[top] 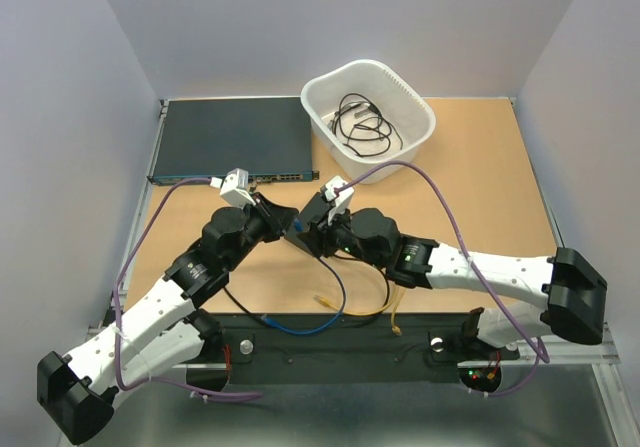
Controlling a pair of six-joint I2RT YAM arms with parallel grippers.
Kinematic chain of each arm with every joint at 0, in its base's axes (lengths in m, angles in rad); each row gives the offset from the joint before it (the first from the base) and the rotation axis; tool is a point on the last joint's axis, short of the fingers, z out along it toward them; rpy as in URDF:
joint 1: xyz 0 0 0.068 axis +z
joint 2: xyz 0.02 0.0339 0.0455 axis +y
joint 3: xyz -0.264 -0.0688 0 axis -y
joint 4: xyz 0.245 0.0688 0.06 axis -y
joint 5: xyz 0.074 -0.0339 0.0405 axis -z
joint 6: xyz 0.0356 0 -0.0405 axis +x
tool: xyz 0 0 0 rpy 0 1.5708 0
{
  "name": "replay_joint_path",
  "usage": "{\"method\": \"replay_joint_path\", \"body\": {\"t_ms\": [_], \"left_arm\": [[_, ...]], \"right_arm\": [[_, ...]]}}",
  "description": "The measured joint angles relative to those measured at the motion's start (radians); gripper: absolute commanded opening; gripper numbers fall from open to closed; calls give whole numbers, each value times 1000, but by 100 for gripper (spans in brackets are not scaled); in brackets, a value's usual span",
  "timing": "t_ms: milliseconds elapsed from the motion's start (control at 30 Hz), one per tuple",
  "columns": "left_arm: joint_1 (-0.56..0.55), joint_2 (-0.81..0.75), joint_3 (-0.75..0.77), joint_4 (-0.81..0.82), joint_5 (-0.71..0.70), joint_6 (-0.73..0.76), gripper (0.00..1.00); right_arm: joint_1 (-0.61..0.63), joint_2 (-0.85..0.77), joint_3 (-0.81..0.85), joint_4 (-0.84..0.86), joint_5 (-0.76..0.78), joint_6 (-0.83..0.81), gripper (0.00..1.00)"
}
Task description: Insert the plug into the switch port
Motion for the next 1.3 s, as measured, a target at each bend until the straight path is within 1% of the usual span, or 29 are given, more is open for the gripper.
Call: {"method": "replay_joint_path", "body": {"t_ms": [367, 467, 567, 667, 700, 733, 767, 800, 833, 967, 1000, 1067, 1100, 1133, 1233, 1300], "left_arm": [[0, 0, 0, 8, 0, 0, 0], [0, 0, 0, 12, 0, 0, 0], [0, 0, 0, 18, 0, 0, 0], [0, 0, 0, 22, 0, 0, 0], [0, 0, 0, 22, 0, 0, 0], [0, 0, 0, 23, 0, 0, 0], [0, 0, 0, 24, -2, 0, 0], [0, 0, 0, 24, -3, 0, 0], [0, 0, 0, 24, -4, 0, 0], [0, 0, 0, 27, -5, 0, 0], [0, -1, 0, 29, -5, 1, 2], [0, -2, 0, 35, 0, 1, 13], [0, -2, 0, 42, 4, 1, 20], [0, -2, 0, 48, 9, 1, 30], [-8, -3, 0, 77, 42, 4, 42], [-16, -5, 0, 101, 69, 4, 45]], "right_arm": [[1, 57, 52, 26, 0, 4, 41], [1, 73, 52, 25, 0, 8, 38], [1, 80, 52, 23, 0, 10, 32], [1, 80, 52, 24, 4, 13, 22], [1, 80, 52, 23, 6, 13, 16], [1, 80, 52, 22, 6, 16, 13], [1, 80, 52, 22, 9, 19, 5], [1, 80, 52, 21, 9, 19, 5], [1, 80, 52, 21, 13, 22, 0], [1, 79, 52, 21, 24, 24, 0], [1, 79, 52, 21, 30, 25, 0], [1, 70, 50, 19, 42, 26, 0], [3, 61, 48, 15, 47, 26, 0], [5, 51, 46, 6, 54, 26, 0], [10, -29, 33, -58, 76, 26, 1], [16, -109, 24, -122, 93, 29, 0]]}}
